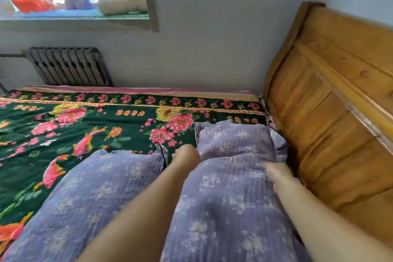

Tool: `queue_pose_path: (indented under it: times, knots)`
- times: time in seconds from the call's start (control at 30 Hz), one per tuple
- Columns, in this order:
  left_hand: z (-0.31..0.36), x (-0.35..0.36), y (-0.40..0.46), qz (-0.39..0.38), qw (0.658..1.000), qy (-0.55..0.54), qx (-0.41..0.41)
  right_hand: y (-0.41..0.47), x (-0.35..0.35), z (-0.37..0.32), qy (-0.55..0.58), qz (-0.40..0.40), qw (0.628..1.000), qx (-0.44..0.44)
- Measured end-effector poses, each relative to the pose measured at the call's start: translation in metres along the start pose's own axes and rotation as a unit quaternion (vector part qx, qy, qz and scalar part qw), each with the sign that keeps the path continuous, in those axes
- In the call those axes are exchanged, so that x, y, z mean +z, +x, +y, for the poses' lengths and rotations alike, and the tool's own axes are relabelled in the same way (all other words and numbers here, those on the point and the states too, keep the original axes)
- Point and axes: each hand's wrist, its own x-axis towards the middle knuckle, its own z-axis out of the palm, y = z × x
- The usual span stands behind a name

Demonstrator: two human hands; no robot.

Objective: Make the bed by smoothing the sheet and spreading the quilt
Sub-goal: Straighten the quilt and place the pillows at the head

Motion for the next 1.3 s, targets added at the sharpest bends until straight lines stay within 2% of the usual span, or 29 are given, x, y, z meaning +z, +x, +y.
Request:
queue_pose_path:
  times: [0.03,0.17,0.3,0.5,0.73,0.9,0.97,1.03,1.2,1.3]
  knots:
    - [-0.008,-0.002,-0.001,-0.011,1.0,-0.018,-0.01,-0.002,0.005,-0.002,-0.031,0.003,1.0,0.0]
    - [-0.038,0.013,0.023,-0.054,0.998,0.034,-0.027,-0.014,0.024,0.001,-0.105,-0.005,0.994,0.035]
    - [-0.046,0.03,0.03,-0.087,0.995,0.011,-0.056,-0.015,0.031,0.002,-0.208,-0.017,0.976,0.055]
    - [-0.053,0.059,0.049,-0.112,0.989,-0.05,-0.087,0.004,0.034,0.0,-0.24,-0.032,0.967,0.081]
    - [-0.05,0.081,0.071,-0.113,0.982,-0.066,-0.135,0.034,0.043,0.006,-0.191,-0.036,0.974,0.119]
    - [-0.059,0.092,0.085,-0.076,0.962,0.009,-0.263,0.047,0.039,0.005,-0.174,-0.018,0.973,0.152]
    - [-0.061,0.093,0.087,-0.091,0.956,0.0,-0.28,0.054,0.043,0.009,-0.147,-0.011,0.974,0.17]
    - [-0.061,0.093,0.087,-0.099,0.958,-0.016,-0.267,0.055,0.044,0.012,-0.111,-0.01,0.979,0.171]
    - [-0.049,0.08,0.085,-0.071,0.981,0.021,-0.18,0.051,0.037,0.009,-0.05,-0.053,0.985,0.155]
    - [-0.039,0.071,0.078,-0.098,0.981,0.046,-0.163,0.047,0.031,0.01,0.016,-0.045,0.99,0.132]
